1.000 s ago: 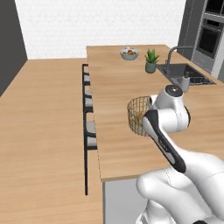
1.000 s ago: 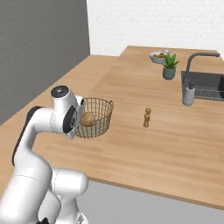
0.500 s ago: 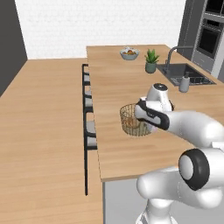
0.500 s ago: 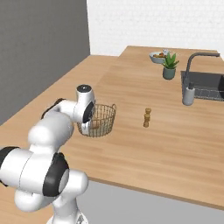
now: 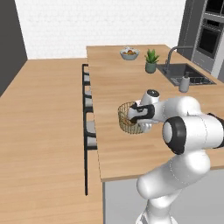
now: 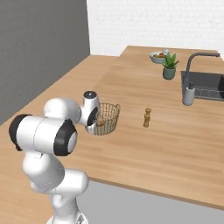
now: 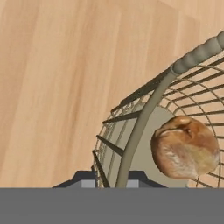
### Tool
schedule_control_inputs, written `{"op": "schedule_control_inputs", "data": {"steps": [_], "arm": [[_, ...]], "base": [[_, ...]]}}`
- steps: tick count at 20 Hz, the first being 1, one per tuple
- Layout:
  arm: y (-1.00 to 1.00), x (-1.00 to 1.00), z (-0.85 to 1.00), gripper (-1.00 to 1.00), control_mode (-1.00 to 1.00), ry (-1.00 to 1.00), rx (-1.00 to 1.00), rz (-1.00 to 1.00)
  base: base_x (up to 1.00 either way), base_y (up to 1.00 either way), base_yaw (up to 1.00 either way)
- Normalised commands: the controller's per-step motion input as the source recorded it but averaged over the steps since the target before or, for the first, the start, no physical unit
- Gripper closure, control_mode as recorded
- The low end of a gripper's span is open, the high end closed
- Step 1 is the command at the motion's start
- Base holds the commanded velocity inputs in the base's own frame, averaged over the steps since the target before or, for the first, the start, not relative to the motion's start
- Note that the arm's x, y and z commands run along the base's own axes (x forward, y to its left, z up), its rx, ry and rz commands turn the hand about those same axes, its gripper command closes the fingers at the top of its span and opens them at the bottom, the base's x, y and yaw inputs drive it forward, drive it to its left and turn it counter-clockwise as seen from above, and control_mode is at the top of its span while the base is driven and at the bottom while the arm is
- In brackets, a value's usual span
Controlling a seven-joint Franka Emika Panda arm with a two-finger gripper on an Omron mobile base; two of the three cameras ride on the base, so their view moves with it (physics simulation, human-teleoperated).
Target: Open the cabinet, pick up the bread from the cabinet and place it in the basket. Then move the basket to the dining counter.
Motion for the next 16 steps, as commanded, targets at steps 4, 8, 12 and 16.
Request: {"op": "schedule_control_inputs", "data": {"steps": [4,8,12,16], "arm": [[0.00,0.10,-0.32,-1.00,-1.00,-0.01,0.00,0.00],[0.00,0.06,0.04,-1.00,-1.00,0.00,0.00,0.00],[-0.07,-0.14,0.36,-1.00,-1.00,0.00,0.00,0.00],[-0.12,-0.71,0.54,-1.00,-1.00,-0.02,0.00,-0.06]], "base": [[0.00,0.00,0.00],[0.00,0.00,0.00],[0.00,0.00,0.00],[0.00,0.00,0.00]]}}
